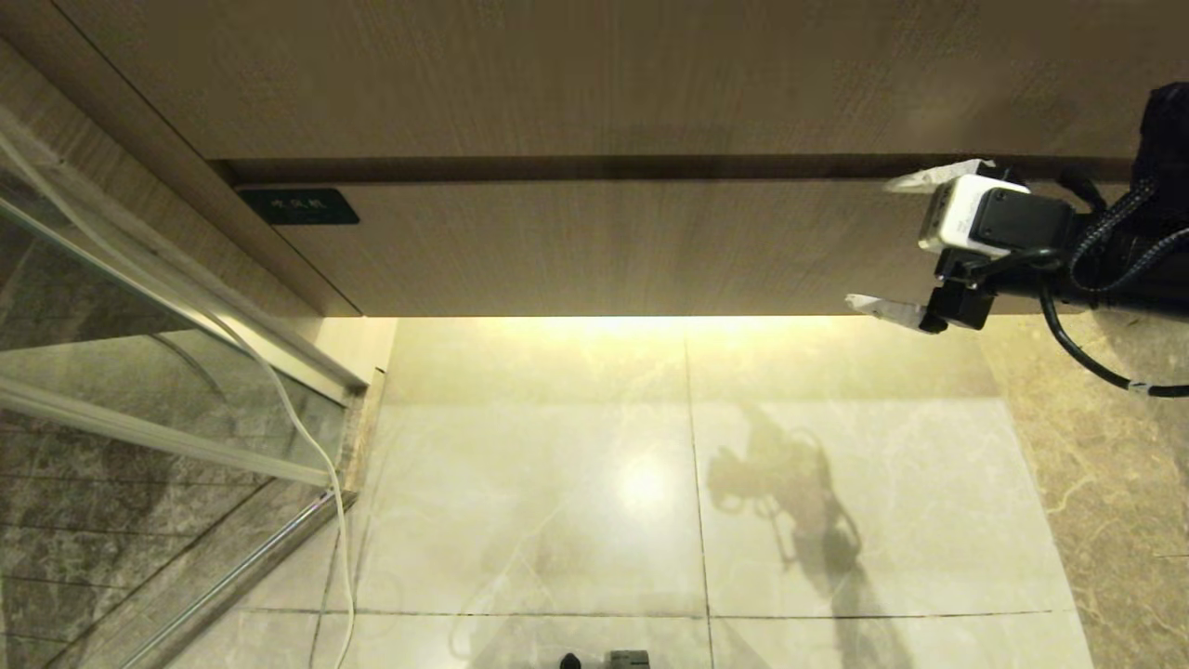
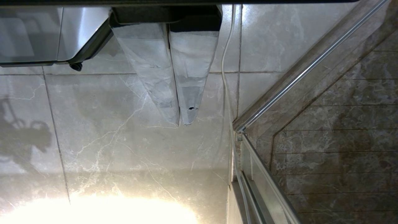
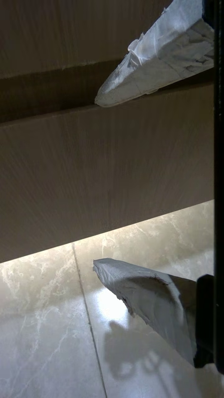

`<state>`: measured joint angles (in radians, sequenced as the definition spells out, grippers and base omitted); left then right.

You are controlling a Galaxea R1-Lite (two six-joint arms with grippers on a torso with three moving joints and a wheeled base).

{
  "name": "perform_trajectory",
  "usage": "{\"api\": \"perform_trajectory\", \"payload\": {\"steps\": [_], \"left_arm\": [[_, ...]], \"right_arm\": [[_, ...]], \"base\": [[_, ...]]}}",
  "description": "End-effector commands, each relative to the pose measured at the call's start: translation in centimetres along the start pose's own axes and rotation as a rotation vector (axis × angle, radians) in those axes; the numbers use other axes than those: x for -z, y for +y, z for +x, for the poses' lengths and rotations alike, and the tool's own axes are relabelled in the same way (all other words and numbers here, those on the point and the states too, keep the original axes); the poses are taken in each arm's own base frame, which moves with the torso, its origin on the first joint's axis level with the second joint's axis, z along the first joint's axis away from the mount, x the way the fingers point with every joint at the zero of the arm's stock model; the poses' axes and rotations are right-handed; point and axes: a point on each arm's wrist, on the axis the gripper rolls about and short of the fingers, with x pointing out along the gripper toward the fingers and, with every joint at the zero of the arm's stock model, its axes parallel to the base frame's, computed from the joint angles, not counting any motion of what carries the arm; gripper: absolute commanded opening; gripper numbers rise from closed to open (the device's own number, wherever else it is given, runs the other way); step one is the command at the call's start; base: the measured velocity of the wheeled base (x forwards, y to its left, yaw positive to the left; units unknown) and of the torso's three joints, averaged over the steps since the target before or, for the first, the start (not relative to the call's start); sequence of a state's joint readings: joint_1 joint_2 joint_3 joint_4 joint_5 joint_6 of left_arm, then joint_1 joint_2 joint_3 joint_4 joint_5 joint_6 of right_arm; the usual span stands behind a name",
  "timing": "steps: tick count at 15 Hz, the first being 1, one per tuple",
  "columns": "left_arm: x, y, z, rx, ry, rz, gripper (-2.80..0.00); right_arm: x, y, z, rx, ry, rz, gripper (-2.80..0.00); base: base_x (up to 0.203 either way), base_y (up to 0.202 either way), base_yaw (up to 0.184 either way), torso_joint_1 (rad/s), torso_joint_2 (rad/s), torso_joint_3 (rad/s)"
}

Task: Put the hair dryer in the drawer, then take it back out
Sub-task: Pull open the drawer

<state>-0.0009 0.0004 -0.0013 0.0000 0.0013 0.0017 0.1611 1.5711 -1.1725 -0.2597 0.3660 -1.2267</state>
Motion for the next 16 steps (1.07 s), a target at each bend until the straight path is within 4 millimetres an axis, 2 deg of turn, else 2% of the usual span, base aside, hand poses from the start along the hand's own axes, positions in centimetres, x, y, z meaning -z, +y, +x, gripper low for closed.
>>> {"api": "perform_trajectory", "payload": {"steps": [1, 3, 6, 8, 10, 16], "left_arm": [[0.0, 0.0, 0.0, -0.001, 0.001, 0.0, -2.8], [0.0, 0.0, 0.0, -0.001, 0.0, 0.0, -2.8], [0.0, 0.0, 0.0, -0.001, -0.001, 0.0, -2.8], [0.0, 0.0, 0.0, 0.0, -0.001, 0.0, -2.8], [0.0, 0.0, 0.0, -0.001, 0.001, 0.0, -2.8], [0.0, 0.0, 0.0, 0.0, -0.001, -0.002, -2.8]], "right_arm": [[0.9, 0.6, 1.4, -0.027, 0.012, 0.002, 0.0], [1.5, 0.5, 2.3, -0.032, 0.023, 0.007, 0.0], [1.8, -0.6, 3.7, 0.002, 0.015, -0.006, 0.0], [1.5, -1.0, 3.3, 0.013, 0.013, -0.01, 0.0], [0.9, -1.3, 2.1, 0.021, 0.012, -0.011, 0.0], [0.6, -1.5, 1.7, 0.026, 0.009, -0.015, 0.0]], "base": [[0.0, 0.0, 0.0, 0.0, 0.0, 0.0], [0.0, 0.0, 0.0, 0.0, 0.0, 0.0], [0.0, 0.0, 0.0, 0.0, 0.0, 0.0], [0.0, 0.0, 0.0, 0.0, 0.0, 0.0], [0.0, 0.0, 0.0, 0.0, 0.0, 0.0], [0.0, 0.0, 0.0, 0.0, 0.0, 0.0]]}}
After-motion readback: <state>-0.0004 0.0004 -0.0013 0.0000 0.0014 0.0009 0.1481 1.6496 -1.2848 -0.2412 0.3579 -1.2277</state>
